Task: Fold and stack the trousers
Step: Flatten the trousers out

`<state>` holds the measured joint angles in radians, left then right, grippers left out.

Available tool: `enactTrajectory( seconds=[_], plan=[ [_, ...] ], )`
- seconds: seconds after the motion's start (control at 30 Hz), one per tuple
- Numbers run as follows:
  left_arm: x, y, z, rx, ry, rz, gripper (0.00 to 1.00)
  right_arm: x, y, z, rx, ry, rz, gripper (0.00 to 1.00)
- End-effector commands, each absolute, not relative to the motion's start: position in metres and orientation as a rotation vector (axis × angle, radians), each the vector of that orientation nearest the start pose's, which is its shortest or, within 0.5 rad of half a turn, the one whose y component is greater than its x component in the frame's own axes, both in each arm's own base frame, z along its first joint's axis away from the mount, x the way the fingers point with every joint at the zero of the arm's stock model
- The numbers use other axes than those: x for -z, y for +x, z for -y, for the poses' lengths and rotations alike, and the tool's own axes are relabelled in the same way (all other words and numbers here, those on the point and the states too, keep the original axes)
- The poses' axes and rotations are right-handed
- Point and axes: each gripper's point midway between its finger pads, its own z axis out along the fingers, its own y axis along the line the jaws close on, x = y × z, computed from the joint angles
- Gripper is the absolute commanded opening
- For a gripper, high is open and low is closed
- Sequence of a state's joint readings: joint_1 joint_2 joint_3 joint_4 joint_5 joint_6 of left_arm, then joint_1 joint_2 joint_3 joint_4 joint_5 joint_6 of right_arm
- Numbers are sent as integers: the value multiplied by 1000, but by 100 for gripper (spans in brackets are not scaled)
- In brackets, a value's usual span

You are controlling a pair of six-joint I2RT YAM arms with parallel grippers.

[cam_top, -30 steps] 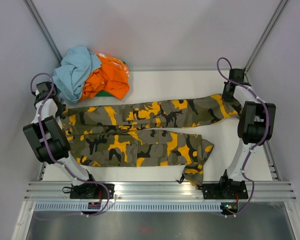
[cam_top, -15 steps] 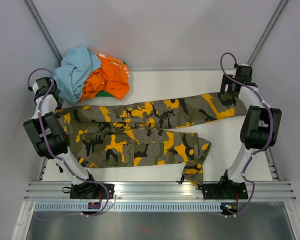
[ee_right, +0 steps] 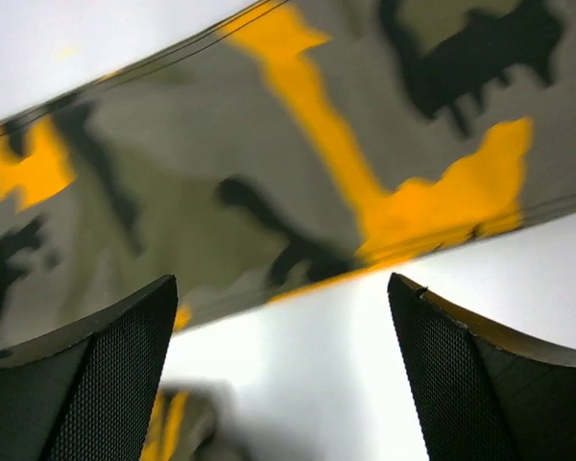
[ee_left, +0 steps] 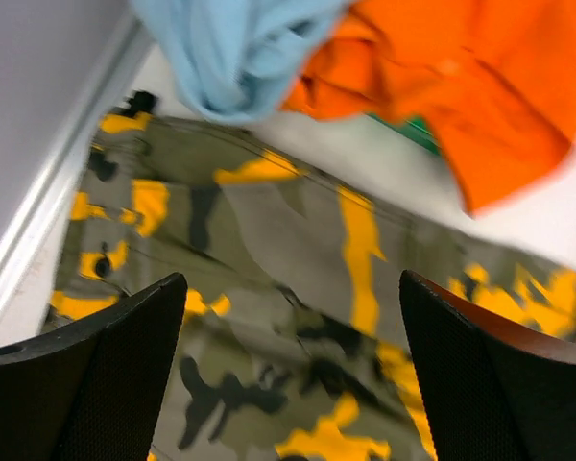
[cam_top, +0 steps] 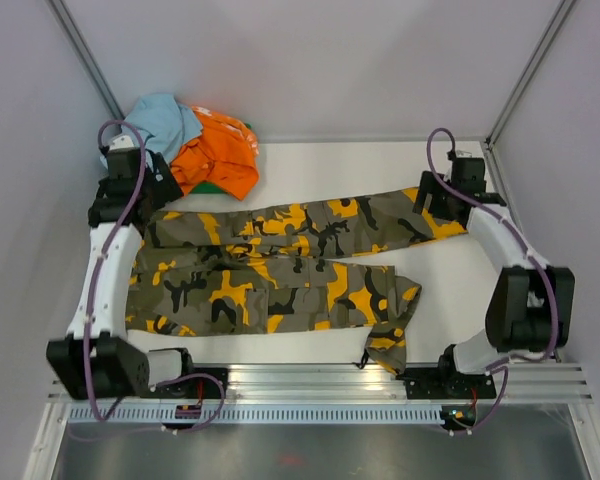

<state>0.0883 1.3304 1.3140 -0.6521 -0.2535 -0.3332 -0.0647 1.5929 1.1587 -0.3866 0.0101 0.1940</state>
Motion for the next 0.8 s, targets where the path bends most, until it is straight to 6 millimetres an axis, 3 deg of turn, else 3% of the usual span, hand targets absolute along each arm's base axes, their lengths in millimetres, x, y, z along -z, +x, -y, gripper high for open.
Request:
enactTrajectory(
  seconds=[0.0, 0.03, 0.1, 0.13, 0.2, 0.23, 0.3, 0.33, 0.37, 0.4, 0.43, 0.47, 0.53, 0.6, 0.63, 0.67, 0.77],
  plan=[
    [-244, 328, -1, 150, -511, -2167, 96, -148, 364, -16, -229, 385, -2303, 96],
    [-243, 323, 32, 231, -423, -2187, 96, -147, 351, -22, -276, 448, -2302, 95],
    [-231, 312, 68, 335, -350, -2226, 94, -140, 313, -23, -284, 515, -2324, 93],
    [-228, 303, 101, 397, -251, -2251, 94, -140, 301, -22, -278, 546, -2324, 92],
    [-216, 290, 139, 481, -160, -2300, 93, -138, 269, -17, -249, 641, -2323, 87],
    [-213, 276, 171, 536, -50, -2324, 93, -136, 260, -17, -250, 668, -2323, 85],
    [-204, 265, 207, 600, 49, -2343, 91, -129, 242, -26, -319, 748, -2328, 82],
    [-202, 247, 236, 654, 163, -2345, 91, -124, 235, -32, -356, 778, -2345, 81],
    [-193, 241, 251, 669, 223, -2353, 91, -116, 227, -45, -451, 789, -2379, 81],
    [-197, 238, 270, 719, 278, -2304, 91, -113, 225, -52, -503, 838, -2380, 81],
    [-195, 220, 294, 766, 385, -2287, 91, -107, 221, -55, -525, 867, -2385, 81],
    [-185, 214, 306, 759, 468, -2277, 91, -99, 218, -57, -549, 892, -2368, 81],
    [-188, 193, 341, 796, 626, -2185, 91, -99, 221, -59, -588, 948, -2311, 74],
    [-176, 186, 358, 713, 771, -2101, 91, -89, 218, -62, -626, 1003, -2275, 68],
    [-178, 173, 375, 733, 840, -2031, 92, -89, 221, -63, -649, 997, -2248, 67],
    [-173, 170, 382, 717, 900, -1988, 92, -77, 217, -64, -653, 1012, -2259, 66],
    [-155, 169, 403, 730, 934, -1965, 91, -63, 221, -65, -665, 1035, -2254, 64]
  ],
)
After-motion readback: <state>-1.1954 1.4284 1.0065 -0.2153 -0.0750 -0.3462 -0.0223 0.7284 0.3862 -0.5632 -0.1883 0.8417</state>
